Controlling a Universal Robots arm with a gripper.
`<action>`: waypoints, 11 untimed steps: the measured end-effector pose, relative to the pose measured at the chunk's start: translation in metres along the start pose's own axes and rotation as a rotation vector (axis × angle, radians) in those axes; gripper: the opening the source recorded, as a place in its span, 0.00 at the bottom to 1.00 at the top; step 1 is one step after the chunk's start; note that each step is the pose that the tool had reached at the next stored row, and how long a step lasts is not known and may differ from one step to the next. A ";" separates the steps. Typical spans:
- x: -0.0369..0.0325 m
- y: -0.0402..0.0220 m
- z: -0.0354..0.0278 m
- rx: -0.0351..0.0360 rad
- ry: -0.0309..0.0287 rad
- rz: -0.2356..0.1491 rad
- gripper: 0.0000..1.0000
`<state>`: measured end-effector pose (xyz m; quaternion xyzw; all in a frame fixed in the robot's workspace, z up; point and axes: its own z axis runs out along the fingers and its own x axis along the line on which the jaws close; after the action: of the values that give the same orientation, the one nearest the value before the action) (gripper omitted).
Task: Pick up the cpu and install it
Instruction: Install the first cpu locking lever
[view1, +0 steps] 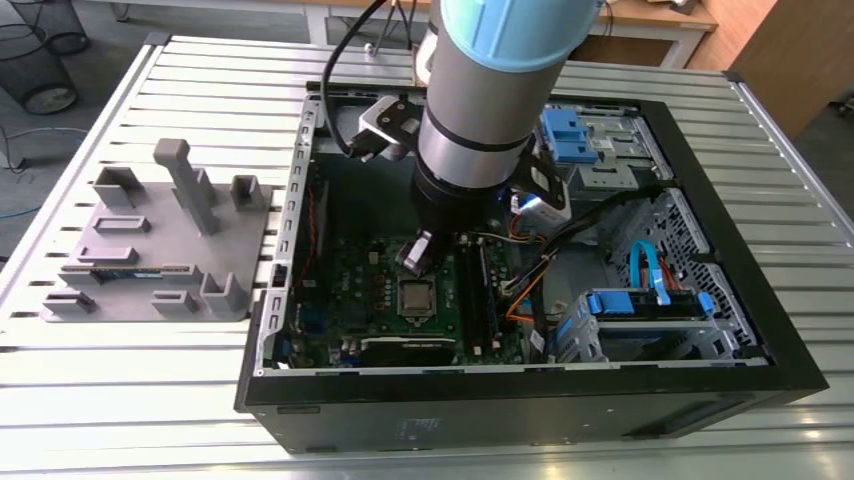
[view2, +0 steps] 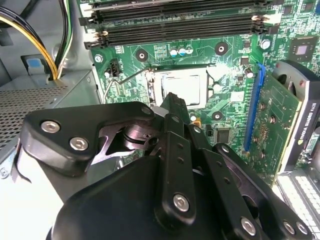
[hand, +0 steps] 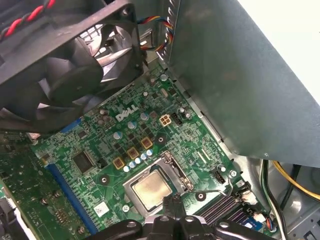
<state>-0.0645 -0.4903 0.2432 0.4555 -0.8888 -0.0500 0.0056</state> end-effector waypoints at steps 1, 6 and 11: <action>0.0010 0.0013 0.0001 0.0000 0.0000 0.000 0.11; 0.0020 0.0027 0.0002 0.0000 0.0000 0.000 0.11; 0.0021 0.0027 -0.0002 0.0001 0.0001 0.000 0.11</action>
<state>-0.0679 -0.4904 0.2436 0.4555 -0.8888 -0.0500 0.0056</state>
